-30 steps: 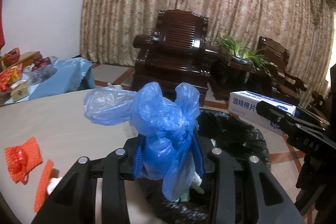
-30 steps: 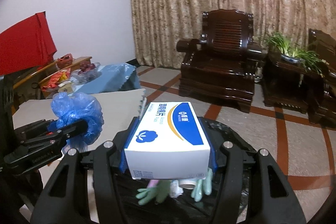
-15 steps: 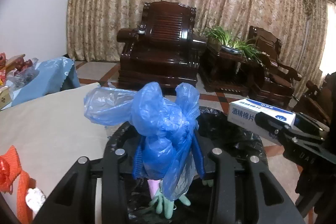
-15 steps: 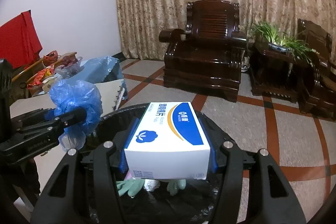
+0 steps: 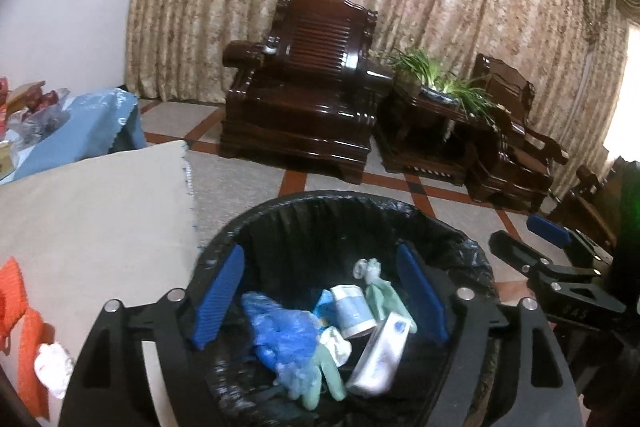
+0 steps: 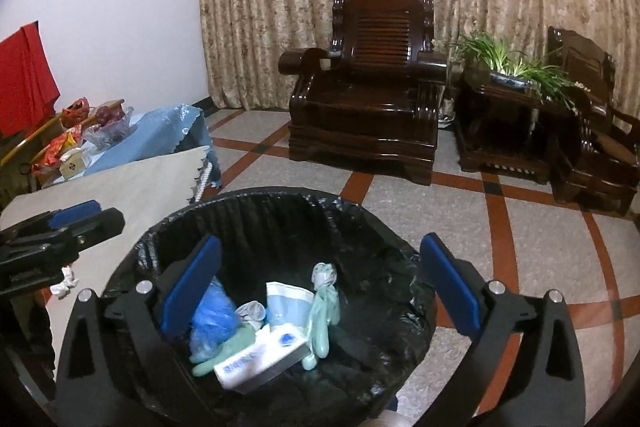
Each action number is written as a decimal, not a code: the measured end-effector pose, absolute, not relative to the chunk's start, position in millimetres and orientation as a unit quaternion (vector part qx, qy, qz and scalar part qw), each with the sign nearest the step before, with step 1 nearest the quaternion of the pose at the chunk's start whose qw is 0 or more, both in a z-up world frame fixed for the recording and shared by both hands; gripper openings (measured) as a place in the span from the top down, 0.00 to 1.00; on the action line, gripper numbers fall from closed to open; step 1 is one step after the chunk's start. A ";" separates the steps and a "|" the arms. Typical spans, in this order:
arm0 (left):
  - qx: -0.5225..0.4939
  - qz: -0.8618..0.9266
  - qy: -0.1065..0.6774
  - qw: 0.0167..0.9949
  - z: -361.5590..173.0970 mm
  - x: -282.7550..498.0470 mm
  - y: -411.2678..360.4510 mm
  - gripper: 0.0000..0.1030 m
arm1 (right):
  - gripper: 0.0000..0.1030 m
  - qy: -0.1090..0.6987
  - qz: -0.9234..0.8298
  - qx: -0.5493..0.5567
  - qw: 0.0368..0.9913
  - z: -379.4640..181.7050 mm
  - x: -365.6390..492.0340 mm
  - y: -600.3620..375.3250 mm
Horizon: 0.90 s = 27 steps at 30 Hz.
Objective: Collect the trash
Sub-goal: 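Move both open tools back to the orange foam nets on the table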
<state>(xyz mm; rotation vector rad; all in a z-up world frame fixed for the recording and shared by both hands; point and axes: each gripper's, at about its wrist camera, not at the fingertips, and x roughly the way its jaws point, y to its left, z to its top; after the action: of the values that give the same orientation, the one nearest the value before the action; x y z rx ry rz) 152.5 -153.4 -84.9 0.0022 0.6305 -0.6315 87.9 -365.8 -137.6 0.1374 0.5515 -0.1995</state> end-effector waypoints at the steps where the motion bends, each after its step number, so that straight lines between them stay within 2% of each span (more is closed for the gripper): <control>1: 0.000 -0.300 0.302 0.905 -82.9 151.7 -148.7 0.21 | 0.05 0.271 -0.095 0.068 0.955 -135.9 88.0 -364.1; 8: -0.001 -0.238 0.278 0.931 -67.5 143.1 -88.4 0.12 | 0.05 0.270 -0.067 0.069 0.958 -125.3 93.1 -332.7; 17: 0.000 -0.136 0.267 0.954 -71.0 132.7 2.1 0.11 | 0.05 0.287 0.010 0.057 0.956 -124.2 117.8 -262.1; 27: 0.003 -0.046 0.287 0.957 -100.0 119.8 81.9 0.11 | 0.05 0.290 0.101 0.033 0.951 -122.0 134.2 -177.4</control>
<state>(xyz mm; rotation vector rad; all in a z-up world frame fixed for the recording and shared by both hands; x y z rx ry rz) 119.8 81.9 -100.0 0.0067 0.5817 -0.0929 134.2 -177.4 -122.0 0.0681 0.5906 0.2047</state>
